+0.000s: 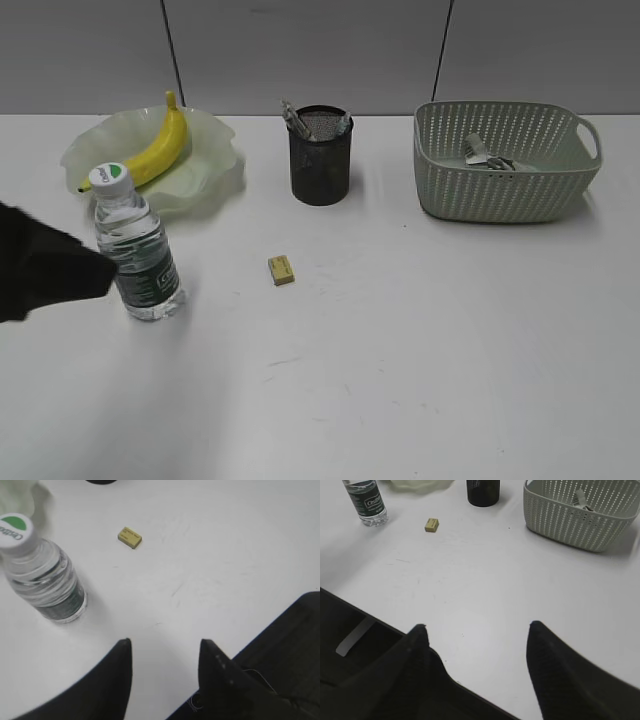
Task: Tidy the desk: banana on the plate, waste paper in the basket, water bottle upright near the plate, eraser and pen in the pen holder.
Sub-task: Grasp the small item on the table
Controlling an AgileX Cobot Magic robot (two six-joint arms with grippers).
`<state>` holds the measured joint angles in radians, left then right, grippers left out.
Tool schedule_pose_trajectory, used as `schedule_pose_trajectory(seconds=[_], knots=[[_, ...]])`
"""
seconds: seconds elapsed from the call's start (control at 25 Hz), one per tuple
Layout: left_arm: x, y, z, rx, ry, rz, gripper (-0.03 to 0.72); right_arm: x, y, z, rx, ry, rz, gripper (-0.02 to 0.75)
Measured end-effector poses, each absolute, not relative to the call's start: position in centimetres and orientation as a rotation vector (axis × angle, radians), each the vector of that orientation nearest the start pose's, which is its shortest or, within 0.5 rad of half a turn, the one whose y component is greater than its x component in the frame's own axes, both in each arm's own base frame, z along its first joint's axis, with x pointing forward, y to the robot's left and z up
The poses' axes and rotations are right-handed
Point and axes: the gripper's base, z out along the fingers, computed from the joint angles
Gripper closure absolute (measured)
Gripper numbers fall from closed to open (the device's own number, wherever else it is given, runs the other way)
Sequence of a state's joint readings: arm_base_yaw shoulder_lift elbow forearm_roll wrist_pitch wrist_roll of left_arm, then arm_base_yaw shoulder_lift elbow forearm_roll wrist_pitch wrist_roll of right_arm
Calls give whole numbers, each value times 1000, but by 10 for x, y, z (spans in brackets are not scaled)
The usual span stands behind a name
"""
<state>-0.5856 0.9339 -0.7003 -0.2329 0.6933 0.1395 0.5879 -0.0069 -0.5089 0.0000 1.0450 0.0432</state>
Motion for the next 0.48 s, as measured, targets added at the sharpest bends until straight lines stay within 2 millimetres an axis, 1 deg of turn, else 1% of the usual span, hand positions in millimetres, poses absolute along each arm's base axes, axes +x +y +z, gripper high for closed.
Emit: schedule_pose_trajectory(seconds=[0.04,0.2,0.32,0.48], knots=[[150,-116,286,718,2367,-467,358,-5,-4,281,-548,1961,400,248],[195,-149,276,689,2472,-499,358,-5,-4,281,-547,1960,400,248],[226,-172,271,682,2503,-511,358,-5,-4,281,-547,1960,400,248],[259,-210,275,717,2476,-535,358,-5,-4,281,-547,1960,400,248]])
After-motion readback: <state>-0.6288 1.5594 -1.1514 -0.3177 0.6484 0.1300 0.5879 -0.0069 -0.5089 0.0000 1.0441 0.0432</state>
